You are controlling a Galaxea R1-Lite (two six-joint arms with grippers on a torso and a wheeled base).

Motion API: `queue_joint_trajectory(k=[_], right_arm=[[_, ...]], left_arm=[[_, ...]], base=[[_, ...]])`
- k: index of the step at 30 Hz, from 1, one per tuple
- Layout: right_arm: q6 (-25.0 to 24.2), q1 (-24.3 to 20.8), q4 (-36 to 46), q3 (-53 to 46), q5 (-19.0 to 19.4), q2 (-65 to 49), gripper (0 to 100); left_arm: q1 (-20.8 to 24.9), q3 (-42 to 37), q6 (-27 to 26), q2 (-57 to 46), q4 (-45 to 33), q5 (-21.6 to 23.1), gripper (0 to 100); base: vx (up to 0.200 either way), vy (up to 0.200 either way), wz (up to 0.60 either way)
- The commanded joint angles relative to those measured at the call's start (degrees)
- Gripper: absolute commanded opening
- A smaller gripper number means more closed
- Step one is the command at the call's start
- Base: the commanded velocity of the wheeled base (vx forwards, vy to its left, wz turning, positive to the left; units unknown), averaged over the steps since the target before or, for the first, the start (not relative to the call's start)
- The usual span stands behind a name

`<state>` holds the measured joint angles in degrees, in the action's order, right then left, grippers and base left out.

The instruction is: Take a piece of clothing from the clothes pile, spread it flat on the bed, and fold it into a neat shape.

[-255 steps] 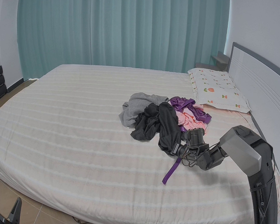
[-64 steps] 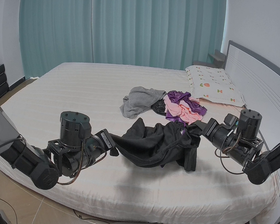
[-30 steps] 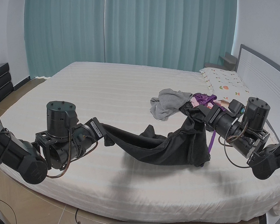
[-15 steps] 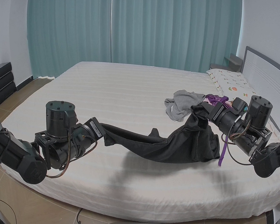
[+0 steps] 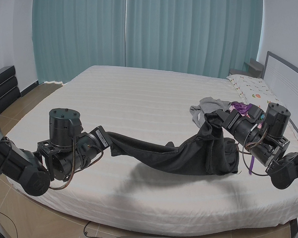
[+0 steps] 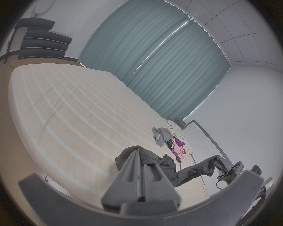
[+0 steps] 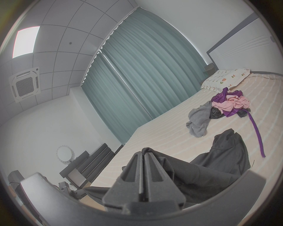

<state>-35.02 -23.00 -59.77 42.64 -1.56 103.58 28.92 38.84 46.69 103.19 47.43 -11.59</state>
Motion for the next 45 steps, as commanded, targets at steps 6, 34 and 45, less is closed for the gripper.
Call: queue_joint_trajectory(k=[6, 34, 45], right_arm=[[-0.04, 0.06, 0.0, -1.07, -0.02, -1.19, 0], [-0.04, -0.11, 0.71, -15.66, -0.02, -20.0, 0], [0.31, 0.42, 11.87, -8.1, 0.68, -36.87, 0]], left_arm=[[0.0, 0.01, 0.07, -0.1, 0.03, -0.1, 0], [3.43, -10.36, -0.72, -11.44, -0.32, -0.8, 0], [2.55, -3.86, -6.44, -22.33, -8.67, -1.59, 0]], base=[[0.0, 0.2, 0.0], [-0.086, 0.007, 0.0], [-0.055, 0.0, 0.0]])
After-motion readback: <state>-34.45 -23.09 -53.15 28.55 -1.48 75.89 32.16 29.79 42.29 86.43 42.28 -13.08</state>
